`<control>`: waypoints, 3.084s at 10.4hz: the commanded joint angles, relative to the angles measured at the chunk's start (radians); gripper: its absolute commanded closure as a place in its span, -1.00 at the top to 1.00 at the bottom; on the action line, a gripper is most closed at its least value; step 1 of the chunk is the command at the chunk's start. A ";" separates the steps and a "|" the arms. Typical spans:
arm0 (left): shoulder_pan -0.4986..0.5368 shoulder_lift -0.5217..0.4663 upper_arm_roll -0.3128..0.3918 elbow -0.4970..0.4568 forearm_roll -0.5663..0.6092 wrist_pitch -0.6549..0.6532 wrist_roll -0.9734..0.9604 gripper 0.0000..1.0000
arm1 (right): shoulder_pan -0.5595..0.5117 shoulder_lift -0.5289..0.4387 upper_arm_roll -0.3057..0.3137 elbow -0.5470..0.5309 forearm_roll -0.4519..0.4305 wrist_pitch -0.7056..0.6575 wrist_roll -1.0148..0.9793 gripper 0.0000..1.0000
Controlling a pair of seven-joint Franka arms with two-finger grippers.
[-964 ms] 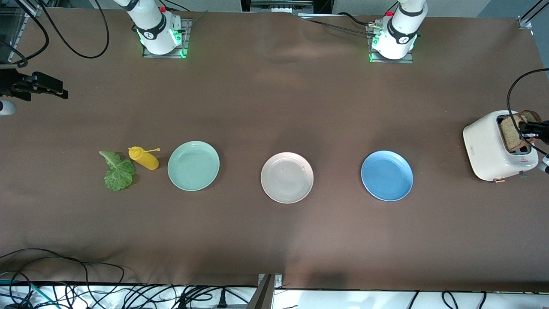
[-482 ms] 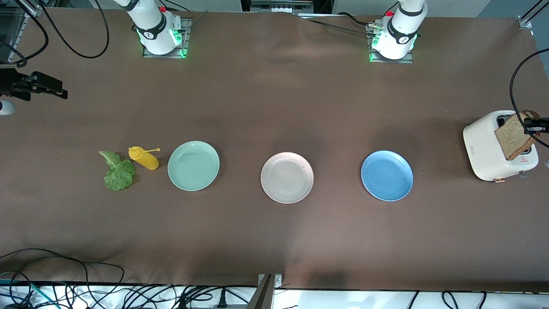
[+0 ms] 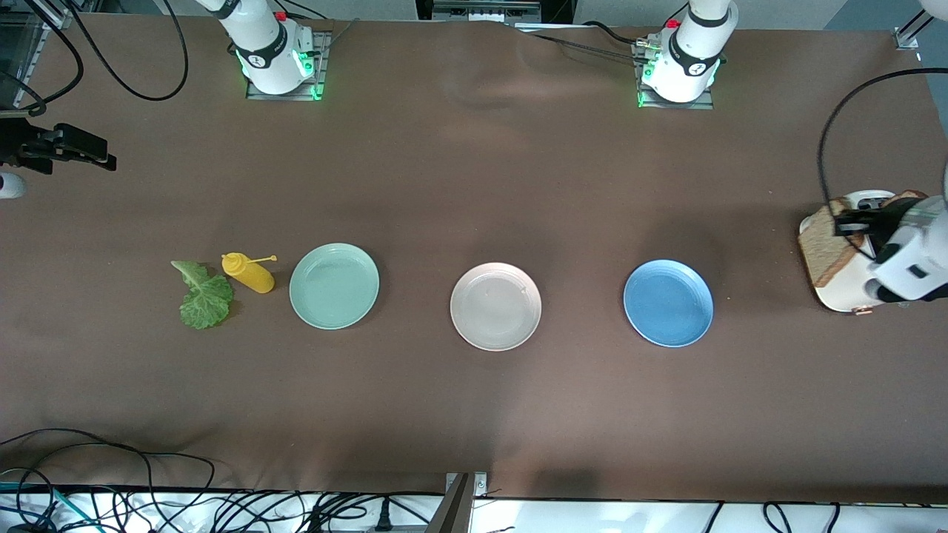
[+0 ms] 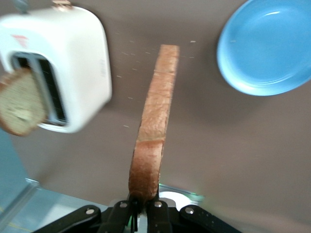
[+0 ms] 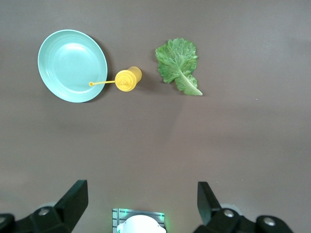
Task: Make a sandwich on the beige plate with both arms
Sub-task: 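Pull the bread slice up out of the toaster with the left gripper, then carry the bread slice over the beige plate with the left gripper, then lower the bread onto the beige plate and open the left gripper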
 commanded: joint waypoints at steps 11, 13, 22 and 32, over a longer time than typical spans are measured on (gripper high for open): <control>-0.255 0.174 0.002 -0.024 -0.657 0.616 -0.558 -1.00 | -0.003 -0.008 0.006 0.015 -0.003 -0.020 -0.015 1.00; -0.314 0.206 0.002 -0.026 -0.711 0.676 -0.557 -1.00 | -0.003 -0.008 0.005 0.015 -0.003 -0.020 -0.015 1.00; -0.495 0.324 0.002 -0.075 -0.825 0.937 -0.558 -1.00 | -0.003 -0.008 0.003 0.015 -0.003 -0.020 -0.015 1.00; -0.519 0.384 0.005 -0.063 -0.820 0.998 -0.557 -1.00 | -0.003 -0.008 -0.001 0.015 -0.005 -0.020 -0.015 1.00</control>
